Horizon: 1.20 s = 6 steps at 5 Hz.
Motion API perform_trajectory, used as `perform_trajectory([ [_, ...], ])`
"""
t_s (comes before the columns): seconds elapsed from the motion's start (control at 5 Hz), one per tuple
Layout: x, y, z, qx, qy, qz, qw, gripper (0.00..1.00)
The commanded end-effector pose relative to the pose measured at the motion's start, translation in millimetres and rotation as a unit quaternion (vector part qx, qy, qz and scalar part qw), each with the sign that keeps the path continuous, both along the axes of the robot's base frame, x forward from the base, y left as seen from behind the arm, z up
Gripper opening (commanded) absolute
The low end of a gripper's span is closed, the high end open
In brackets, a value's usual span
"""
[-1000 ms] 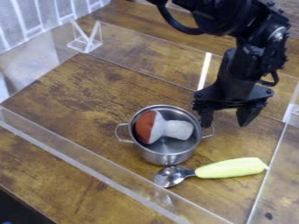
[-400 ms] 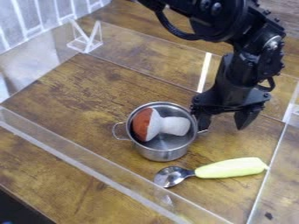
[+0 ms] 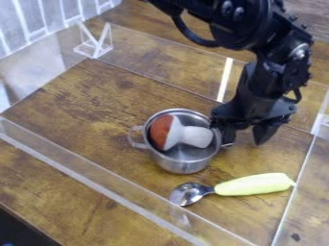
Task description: Remove the mushroom from the silver pot and put it on the table
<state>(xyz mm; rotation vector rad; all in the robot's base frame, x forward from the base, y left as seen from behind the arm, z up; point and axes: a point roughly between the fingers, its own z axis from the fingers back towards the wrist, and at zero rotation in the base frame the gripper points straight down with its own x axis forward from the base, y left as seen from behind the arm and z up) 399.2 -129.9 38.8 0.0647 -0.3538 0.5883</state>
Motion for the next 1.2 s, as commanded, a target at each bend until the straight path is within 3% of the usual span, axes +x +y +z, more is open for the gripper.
perform_trajectory([
  [0.0,7.3,1.0,13.8,-0.014,-0.018,0.005,0.9997,1.00],
  [0.2,7.7,-0.5,14.4,-0.026,-0.013,0.008,0.9996,1.00],
  [0.4,9.4,0.4,10.8,-0.025,-0.009,0.009,0.9996,0.00],
  [0.6,10.1,0.3,10.2,-0.028,-0.007,0.011,0.9995,0.00],
  [0.8,9.1,-2.4,10.6,-0.040,-0.001,0.013,0.9991,1.00],
  [1.0,8.8,-4.6,11.0,-0.049,0.003,0.015,0.9987,1.00],
])
